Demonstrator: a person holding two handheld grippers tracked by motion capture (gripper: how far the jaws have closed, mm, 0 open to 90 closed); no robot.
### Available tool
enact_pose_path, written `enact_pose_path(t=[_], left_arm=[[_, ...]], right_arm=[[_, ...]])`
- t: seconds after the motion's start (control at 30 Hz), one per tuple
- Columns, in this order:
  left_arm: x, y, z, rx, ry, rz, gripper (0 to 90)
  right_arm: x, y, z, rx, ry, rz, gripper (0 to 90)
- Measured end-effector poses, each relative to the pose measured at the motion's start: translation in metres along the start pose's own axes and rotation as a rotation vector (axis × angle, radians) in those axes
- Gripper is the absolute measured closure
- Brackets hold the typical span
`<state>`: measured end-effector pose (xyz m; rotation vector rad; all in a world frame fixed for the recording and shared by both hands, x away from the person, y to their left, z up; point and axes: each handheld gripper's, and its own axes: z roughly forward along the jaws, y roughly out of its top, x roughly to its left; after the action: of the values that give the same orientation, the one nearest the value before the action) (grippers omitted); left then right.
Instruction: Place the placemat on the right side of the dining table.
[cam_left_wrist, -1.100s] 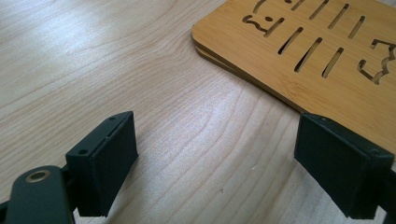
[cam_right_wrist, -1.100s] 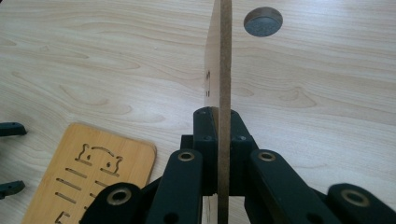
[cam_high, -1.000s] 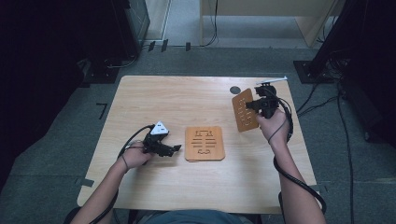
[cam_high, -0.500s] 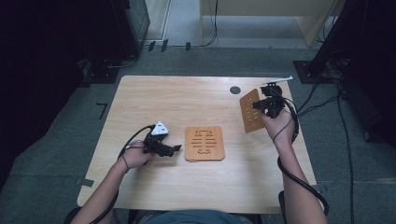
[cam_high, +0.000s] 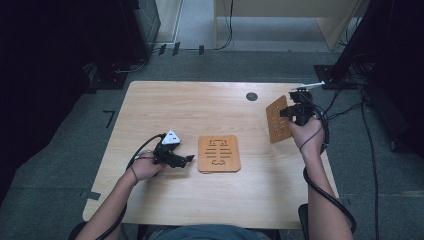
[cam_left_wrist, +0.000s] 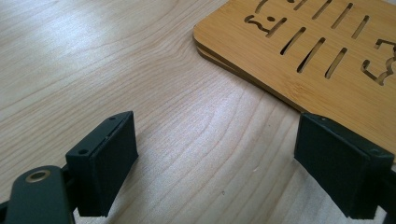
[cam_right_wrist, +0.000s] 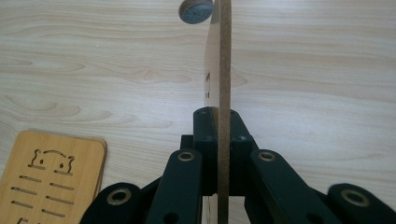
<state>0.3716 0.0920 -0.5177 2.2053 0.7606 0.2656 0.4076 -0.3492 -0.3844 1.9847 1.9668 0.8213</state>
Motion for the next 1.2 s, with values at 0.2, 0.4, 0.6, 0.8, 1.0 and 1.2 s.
enact_pose_path(t=[0.2,0.4,0.6,0.8,1.0,1.2], left_arm=[[0.000,0.000,0.000,0.000,0.000,0.000,12.3],[0.000,0.000,0.000,0.000,0.001,0.001,12.3],[-0.001,0.000,0.001,0.001,0.005,0.001,12.3],[0.000,0.001,0.001,0.000,0.007,0.001,12.3],[0.000,0.001,0.001,0.001,0.006,0.000,12.3],[0.000,0.001,0.001,0.001,0.007,0.000,12.3]], right_arm=[[-0.009,0.000,-0.003,0.015,-0.025,0.021,87.4],[-0.010,0.000,0.000,0.026,-0.030,0.022,86.4],[-0.014,-0.001,0.005,0.008,-0.028,0.020,85.0],[-0.021,-0.001,0.009,0.014,-0.006,0.053,86.3],[-0.025,-0.001,0.007,0.006,-0.031,0.043,83.6],[-0.033,-0.002,0.006,0.003,-0.051,0.048,80.7]])
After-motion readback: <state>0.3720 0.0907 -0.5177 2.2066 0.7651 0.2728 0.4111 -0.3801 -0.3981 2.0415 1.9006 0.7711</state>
